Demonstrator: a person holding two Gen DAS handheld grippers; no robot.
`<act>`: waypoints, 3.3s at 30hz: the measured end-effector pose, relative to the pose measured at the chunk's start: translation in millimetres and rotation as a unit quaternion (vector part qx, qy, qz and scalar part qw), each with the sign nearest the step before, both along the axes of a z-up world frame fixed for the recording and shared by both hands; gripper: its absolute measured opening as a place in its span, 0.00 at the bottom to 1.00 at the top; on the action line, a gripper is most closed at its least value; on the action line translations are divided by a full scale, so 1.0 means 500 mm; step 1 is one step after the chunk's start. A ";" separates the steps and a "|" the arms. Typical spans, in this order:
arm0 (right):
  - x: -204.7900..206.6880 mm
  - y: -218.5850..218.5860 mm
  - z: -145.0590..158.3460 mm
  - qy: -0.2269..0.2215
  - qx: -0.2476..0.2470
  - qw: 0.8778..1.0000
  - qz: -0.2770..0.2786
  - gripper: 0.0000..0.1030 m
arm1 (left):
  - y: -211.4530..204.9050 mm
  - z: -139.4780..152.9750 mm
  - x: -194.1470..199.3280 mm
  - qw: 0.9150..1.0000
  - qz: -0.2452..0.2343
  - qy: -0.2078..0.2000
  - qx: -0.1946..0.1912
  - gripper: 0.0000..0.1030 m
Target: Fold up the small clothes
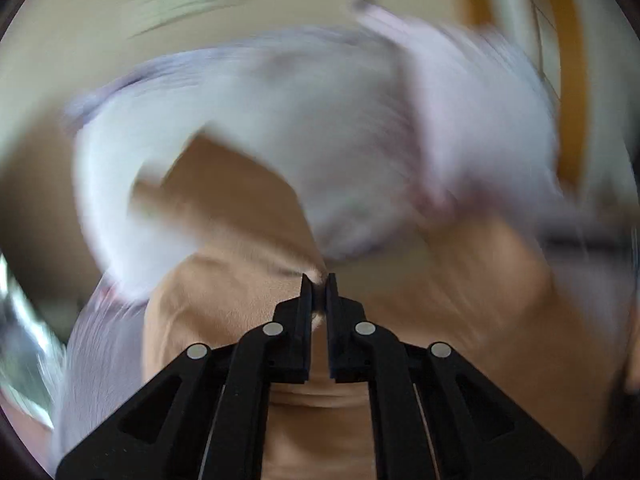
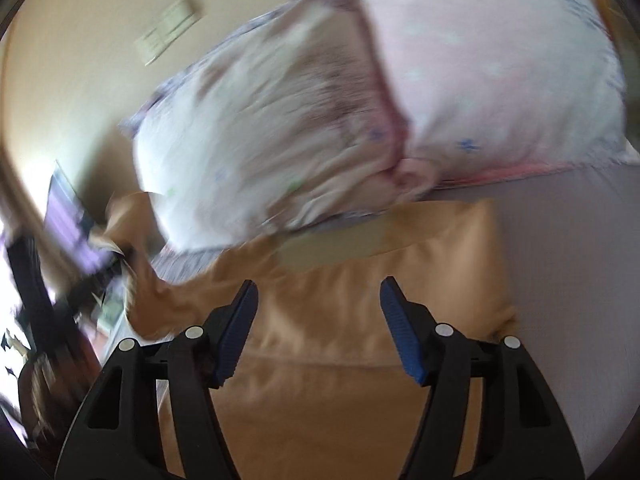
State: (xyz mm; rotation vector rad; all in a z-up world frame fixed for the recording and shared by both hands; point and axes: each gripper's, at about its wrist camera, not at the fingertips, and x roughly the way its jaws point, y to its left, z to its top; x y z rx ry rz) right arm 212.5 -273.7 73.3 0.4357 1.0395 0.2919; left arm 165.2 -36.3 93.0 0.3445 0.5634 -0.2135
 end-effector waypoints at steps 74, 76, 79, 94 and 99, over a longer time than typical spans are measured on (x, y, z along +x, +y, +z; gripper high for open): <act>-0.455 -0.199 -0.071 0.039 0.213 0.959 0.184 0.07 | 0.305 -0.191 -0.483 0.868 -0.124 0.247 -0.413 0.07; -0.395 -0.187 -0.005 -0.022 0.208 0.959 0.190 0.07 | 0.313 -0.126 -0.468 0.876 -0.140 0.205 -0.414 0.07; -0.265 -0.176 0.065 -0.093 0.180 0.966 0.161 0.07 | 0.326 -0.018 -0.373 0.888 -0.136 0.130 -0.420 0.07; 0.233 -0.161 -0.294 0.130 0.149 0.974 -0.109 0.11 | 0.387 -0.176 0.186 0.835 0.130 0.189 -0.499 0.05; 0.242 -0.181 -0.253 0.066 0.179 0.974 -0.118 0.82 | 0.445 -0.169 0.142 0.803 0.146 0.156 -0.556 0.12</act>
